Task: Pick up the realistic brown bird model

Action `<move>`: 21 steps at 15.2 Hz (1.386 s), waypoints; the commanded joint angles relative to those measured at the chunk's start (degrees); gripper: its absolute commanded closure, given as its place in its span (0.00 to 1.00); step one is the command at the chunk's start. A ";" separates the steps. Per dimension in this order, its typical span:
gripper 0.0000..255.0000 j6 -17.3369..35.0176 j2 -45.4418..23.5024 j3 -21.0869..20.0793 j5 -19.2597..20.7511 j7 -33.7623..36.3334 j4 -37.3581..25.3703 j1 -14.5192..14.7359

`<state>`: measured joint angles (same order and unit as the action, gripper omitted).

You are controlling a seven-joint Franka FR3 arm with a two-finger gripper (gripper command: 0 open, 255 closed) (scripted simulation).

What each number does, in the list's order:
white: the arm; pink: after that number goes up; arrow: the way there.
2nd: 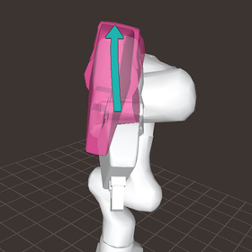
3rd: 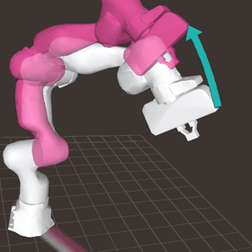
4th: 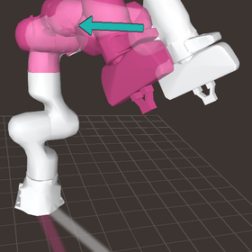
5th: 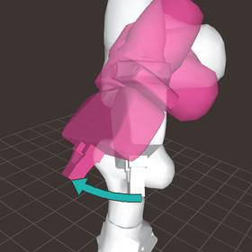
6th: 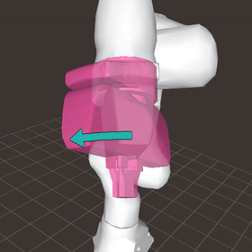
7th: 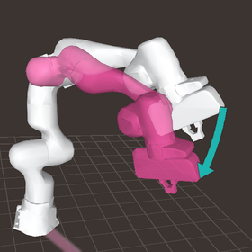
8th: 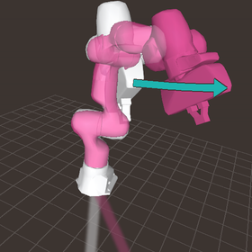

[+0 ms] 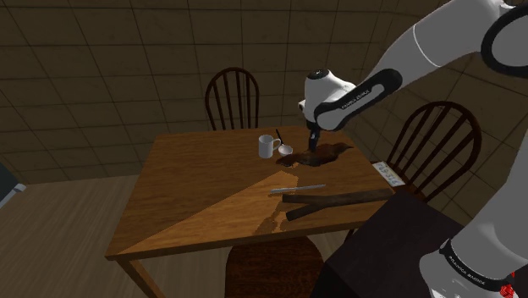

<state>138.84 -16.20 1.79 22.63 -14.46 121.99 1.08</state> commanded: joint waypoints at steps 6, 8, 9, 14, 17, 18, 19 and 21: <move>0.00 4.33 -15.75 1.98 7.20 -0.99 -12.14 1.37; 0.00 4.92 -20.28 2.55 8.72 -1.62 -16.37 1.80; 0.00 5.13 -22.57 2.82 9.39 -2.00 -18.61 2.01; 0.00 6.49 -28.45 3.58 10.77 -2.01 -23.38 2.50; 0.00 7.55 -30.43 3.90 11.11 -1.28 -24.22 2.66; 0.00 7.90 -31.11 4.00 11.21 -1.04 -24.53 2.71; 0.00 8.10 -31.49 4.06 11.26 -0.91 -24.70 2.74; 1.00 8.10 -31.50 4.07 11.27 -0.86 -24.70 2.78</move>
<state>146.85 -47.67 5.83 33.86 -15.40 97.26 3.82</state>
